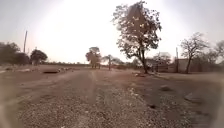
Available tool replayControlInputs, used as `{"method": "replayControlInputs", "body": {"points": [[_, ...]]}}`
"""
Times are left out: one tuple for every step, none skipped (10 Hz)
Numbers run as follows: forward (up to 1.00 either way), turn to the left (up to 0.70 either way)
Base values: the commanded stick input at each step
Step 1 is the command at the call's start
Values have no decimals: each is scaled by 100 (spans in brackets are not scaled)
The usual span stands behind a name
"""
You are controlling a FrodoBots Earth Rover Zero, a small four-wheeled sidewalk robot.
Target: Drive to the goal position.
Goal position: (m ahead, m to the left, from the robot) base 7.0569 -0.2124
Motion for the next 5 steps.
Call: {"method": "replayControlInputs", "body": {"points": [[70,0],[70,0],[70,0],[70,0],[70,0]]}}
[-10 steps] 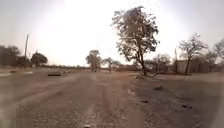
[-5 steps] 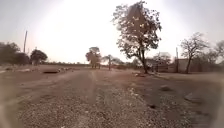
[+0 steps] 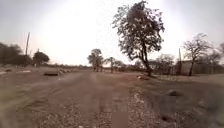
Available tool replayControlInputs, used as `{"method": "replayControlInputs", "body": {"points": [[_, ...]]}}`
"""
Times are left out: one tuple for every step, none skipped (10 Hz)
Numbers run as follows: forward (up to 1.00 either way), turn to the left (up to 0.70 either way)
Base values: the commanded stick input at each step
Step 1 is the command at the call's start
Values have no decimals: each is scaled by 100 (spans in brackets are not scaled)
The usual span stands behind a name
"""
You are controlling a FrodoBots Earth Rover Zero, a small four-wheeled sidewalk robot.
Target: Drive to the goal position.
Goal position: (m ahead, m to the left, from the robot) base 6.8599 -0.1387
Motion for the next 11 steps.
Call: {"method": "replayControlInputs", "body": {"points": [[70,0],[70,0],[70,0],[70,0],[70,0],[70,0],[70,0],[70,0],[70,0],[70,0],[70,0]]}}
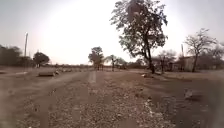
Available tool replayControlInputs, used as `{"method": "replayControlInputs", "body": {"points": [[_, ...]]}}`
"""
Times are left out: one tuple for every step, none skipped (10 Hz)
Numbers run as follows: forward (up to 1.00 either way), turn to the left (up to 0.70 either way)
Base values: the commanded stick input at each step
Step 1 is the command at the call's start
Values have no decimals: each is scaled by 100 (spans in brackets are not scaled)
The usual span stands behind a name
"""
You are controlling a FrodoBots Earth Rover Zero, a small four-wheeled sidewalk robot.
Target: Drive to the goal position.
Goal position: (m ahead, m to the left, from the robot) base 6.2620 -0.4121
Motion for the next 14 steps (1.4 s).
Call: {"method": "replayControlInputs", "body": {"points": [[70,0],[70,0],[70,0],[70,0],[70,0],[70,0],[70,0],[70,0],[70,0],[70,0],[70,0],[70,0],[70,0],[70,0]]}}
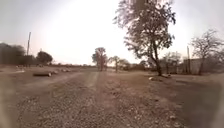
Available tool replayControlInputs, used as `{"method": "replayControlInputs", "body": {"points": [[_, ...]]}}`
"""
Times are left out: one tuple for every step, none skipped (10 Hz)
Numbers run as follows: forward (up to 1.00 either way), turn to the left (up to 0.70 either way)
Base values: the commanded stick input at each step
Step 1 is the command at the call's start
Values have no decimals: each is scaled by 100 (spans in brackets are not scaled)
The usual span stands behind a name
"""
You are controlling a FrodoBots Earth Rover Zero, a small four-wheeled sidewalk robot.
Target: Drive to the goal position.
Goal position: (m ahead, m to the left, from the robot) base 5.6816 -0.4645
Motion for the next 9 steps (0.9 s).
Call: {"method": "replayControlInputs", "body": {"points": [[70,0],[70,0],[70,0],[70,0],[70,0],[70,0],[70,0],[70,0],[70,0]]}}
